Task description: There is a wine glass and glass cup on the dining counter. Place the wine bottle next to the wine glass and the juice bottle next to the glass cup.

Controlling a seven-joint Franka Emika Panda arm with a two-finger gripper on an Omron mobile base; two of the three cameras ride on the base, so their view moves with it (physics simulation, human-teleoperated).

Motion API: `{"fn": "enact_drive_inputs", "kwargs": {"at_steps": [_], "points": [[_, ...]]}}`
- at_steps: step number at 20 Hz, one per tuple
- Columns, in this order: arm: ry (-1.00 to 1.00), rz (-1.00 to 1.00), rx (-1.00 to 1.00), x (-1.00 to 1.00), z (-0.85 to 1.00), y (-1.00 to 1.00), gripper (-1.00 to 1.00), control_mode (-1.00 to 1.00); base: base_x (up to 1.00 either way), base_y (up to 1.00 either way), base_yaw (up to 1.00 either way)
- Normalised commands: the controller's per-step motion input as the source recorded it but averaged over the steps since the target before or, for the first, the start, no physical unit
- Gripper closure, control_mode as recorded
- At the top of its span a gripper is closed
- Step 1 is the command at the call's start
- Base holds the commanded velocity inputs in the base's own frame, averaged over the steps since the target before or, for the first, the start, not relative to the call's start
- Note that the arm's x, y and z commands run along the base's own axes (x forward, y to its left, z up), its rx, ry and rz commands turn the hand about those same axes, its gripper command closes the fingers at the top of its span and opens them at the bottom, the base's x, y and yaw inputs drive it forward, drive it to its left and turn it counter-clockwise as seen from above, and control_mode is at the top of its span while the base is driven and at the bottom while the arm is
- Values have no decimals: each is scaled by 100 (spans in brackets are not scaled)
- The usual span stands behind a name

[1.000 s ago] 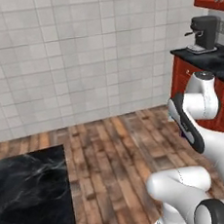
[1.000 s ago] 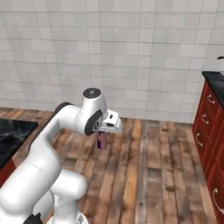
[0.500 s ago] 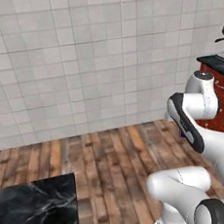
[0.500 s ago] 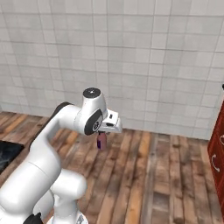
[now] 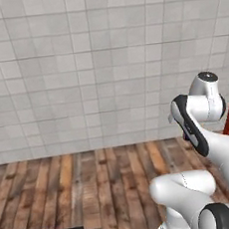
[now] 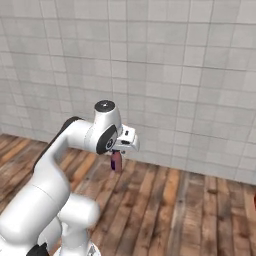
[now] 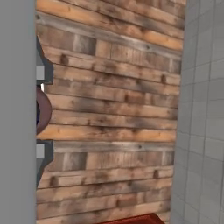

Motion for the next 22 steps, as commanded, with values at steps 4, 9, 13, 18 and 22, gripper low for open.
{"fn": "enact_drive_inputs", "kwargs": {"at_steps": [4,9,13,18,22], "points": [[0,0,0,0,0,0,100,100,85,-22,19],[0,0,0,0,0,0,100,100,81,-16,26],[0,0,0,0,0,0,100,100,70,-7,44],[0,0,0,0,0,0,100,100,50,0,71],[0,0,0,0,0,0,100,100,46,0,75]]}}
